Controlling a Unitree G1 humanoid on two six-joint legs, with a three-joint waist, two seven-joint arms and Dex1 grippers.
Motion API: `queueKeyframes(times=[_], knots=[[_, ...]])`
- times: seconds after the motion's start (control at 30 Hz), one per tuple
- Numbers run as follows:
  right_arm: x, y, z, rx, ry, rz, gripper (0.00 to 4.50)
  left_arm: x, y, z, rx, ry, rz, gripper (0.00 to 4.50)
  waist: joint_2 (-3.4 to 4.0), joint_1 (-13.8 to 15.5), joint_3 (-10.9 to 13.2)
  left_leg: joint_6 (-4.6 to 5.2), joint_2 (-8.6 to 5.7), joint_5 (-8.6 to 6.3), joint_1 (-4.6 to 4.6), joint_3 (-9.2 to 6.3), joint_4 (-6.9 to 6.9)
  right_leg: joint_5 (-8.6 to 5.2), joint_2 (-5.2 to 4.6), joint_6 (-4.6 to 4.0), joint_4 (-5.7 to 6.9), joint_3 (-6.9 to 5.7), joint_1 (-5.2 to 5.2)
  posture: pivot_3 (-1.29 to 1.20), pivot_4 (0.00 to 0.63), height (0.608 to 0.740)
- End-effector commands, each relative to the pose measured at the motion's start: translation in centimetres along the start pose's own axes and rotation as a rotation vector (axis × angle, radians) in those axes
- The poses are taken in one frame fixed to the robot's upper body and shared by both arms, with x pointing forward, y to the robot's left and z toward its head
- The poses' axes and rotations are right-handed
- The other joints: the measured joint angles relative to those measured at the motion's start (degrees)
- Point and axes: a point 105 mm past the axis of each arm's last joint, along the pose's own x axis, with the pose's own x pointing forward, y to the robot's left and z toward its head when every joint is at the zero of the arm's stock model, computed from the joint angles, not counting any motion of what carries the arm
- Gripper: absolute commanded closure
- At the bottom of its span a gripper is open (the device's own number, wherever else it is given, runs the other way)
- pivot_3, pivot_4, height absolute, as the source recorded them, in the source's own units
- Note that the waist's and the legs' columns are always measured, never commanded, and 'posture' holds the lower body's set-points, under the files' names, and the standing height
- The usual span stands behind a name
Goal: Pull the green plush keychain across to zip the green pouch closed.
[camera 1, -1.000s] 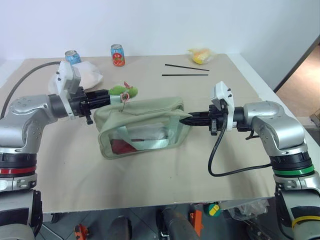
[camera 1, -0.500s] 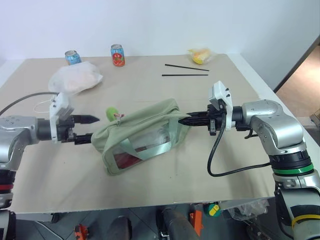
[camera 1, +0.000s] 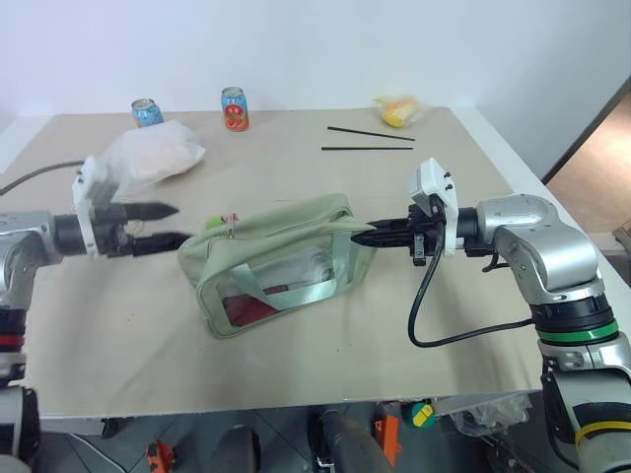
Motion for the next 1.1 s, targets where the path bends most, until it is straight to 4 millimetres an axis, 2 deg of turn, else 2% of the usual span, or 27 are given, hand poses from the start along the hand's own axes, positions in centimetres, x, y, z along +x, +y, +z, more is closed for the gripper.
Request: queueKeyframes(times=[0.03, 0.2, 0.37, 0.53, 0.7, 0.9, 1.1], knots=[[-0.5, -0.2, 1.2, -0.047, -0.011, -0.010, 4.50, -0.2, 0.3, 1.8, 0.002, -0.078, 0.018, 0.03, 0.00, -0.2, 0.0, 0.00, 0.01, -0.01, 0.00, 0.01, 0.00, 0.00, 0.01, 0.00, 0.00, 0.03, 0.00, 0.00, 0.150, 0.740], [-0.7, -0.2, 1.1, -0.042, -0.006, -0.016, 4.50, 0.4, -1.1, 0.8, -0.023, -0.043, -0.066, 0.03, 0.00, -0.2, 0.0, 0.05, 0.02, -0.03, 0.03, 0.03, -0.04, -0.01, 0.01, -0.01, 0.00, 0.05, -0.01, 0.00, 0.150, 0.740], [-0.9, -0.1, 1.1, -0.038, -0.003, -0.019, 4.50, -0.5, -2.5, 0.1, -0.063, 0.017, -0.153, 0.03, 0.00, -0.1, 0.0, 0.04, 0.00, -0.03, 0.02, 0.03, -0.02, -0.01, 0.00, -0.01, 0.00, 0.03, -0.01, 0.00, 0.150, 0.740], [-0.9, -0.1, 1.1, -0.038, -0.003, -0.020, 4.50, 0.0, -2.6, 0.1, -0.070, 0.018, -0.165, 0.03, 0.00, -0.1, 0.0, 0.05, 0.00, -0.03, 0.04, 0.02, -0.02, -0.01, 0.00, -0.01, 0.01, 0.02, 0.00, 0.00, 0.150, 0.740], [-0.8, -0.1, 1.2, -0.039, -0.006, -0.018, 4.50, 1.5, -2.7, -0.4, -0.056, 0.031, -0.189, 0.03, 0.00, -0.1, 0.0, 0.04, -0.01, -0.03, 0.03, 0.02, -0.02, -0.01, -0.01, -0.01, 0.00, 0.03, 0.00, 0.00, 0.150, 0.740], [-0.9, 0.0, 1.1, -0.037, -0.005, -0.024, 4.50, 2.9, -2.2, 0.0, -0.045, 0.000, -0.183, 0.03, 0.00, 0.0, 0.0, 0.05, -0.02, -0.03, 0.01, 0.02, 0.00, -0.01, -0.01, -0.01, 0.00, 0.04, 0.00, 0.00, 0.150, 0.740], [-1.2, 0.0, 1.2, -0.035, -0.004, -0.031, 4.50, 3.3, -2.7, 0.1, -0.044, -0.017, -0.226, 0.03, 0.00, 0.0, 0.0, 0.05, -0.01, -0.03, 0.00, 0.01, 0.00, -0.01, 0.00, -0.01, 0.01, 0.04, 0.00, 0.00, 0.150, 0.740]])
